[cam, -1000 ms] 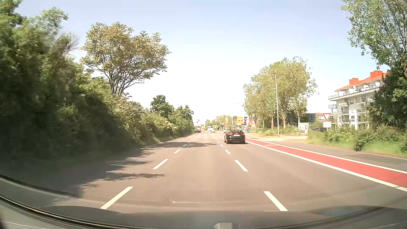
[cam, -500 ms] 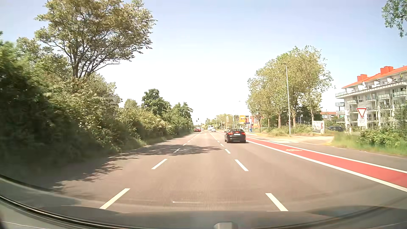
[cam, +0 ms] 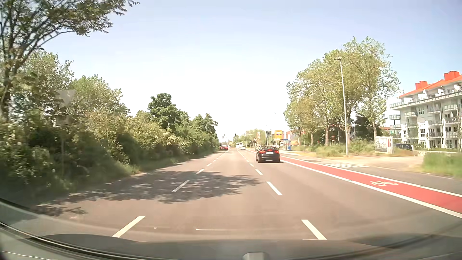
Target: Follow the waypoints while adhering to traffic rules and regulations
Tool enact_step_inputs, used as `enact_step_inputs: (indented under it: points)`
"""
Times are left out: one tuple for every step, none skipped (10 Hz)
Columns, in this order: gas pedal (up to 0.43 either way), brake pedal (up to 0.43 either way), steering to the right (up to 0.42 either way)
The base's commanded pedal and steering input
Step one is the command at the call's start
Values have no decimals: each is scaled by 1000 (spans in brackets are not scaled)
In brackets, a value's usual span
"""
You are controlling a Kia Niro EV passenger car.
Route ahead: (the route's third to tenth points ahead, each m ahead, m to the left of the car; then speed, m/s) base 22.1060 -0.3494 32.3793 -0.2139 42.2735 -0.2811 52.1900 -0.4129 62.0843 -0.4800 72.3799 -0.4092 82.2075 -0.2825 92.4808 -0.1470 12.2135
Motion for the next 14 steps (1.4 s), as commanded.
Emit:
enact_step_inputs:
  points:
    - [59,0,-2]
    - [59,0,-1]
    - [59,0,-1]
    - [59,0,-1]
    - [59,0,-2]
    - [59,0,-2]
    - [59,0,-2]
    - [59,0,-3]
    - [59,0,-3]
    - [59,0,-2]
    - [59,0,-3]
    - [59,0,-2]
    - [59,0,-2]
    - [59,0,-2]
